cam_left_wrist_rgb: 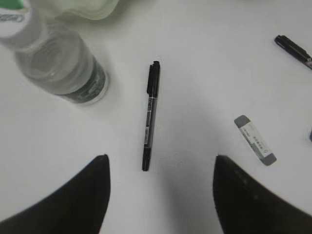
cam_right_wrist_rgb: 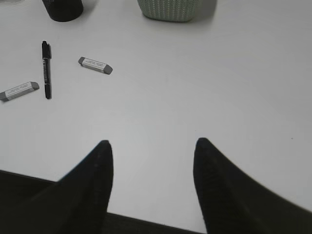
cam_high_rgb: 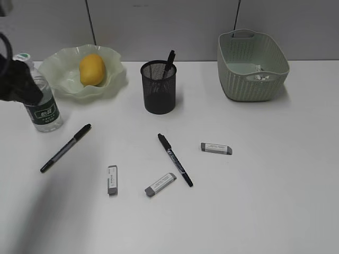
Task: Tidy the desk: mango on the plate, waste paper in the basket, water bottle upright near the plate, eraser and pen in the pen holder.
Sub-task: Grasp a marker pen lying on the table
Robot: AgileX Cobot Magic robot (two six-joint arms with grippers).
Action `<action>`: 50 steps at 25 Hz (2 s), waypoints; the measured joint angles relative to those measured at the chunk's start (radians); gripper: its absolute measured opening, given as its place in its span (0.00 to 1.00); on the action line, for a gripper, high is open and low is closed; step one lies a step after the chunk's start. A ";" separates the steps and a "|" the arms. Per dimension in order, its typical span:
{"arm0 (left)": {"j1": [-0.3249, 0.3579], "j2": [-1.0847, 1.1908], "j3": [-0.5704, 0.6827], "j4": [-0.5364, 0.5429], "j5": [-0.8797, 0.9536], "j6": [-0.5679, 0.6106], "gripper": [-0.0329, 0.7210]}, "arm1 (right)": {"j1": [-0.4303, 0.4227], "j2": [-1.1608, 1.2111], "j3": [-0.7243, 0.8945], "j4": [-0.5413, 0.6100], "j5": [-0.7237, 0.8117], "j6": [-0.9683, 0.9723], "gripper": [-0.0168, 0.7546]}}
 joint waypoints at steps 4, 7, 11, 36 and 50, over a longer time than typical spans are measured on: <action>-0.050 0.158 -0.106 0.000 0.064 0.034 0.71 | 0.000 0.000 0.000 0.000 -0.001 0.000 0.58; -0.070 0.274 -0.181 0.001 0.111 0.044 0.71 | 0.000 0.000 0.000 0.000 -0.002 0.000 0.58; -0.073 0.413 -0.268 0.033 0.151 0.050 0.71 | 0.000 0.000 0.000 0.000 -0.003 0.000 0.58; -0.064 0.816 -0.518 0.081 0.176 0.051 0.67 | 0.000 0.000 0.000 0.000 -0.003 0.001 0.58; -0.058 0.839 -0.527 0.101 0.163 0.051 0.22 | 0.000 0.000 0.000 -0.001 -0.005 0.001 0.58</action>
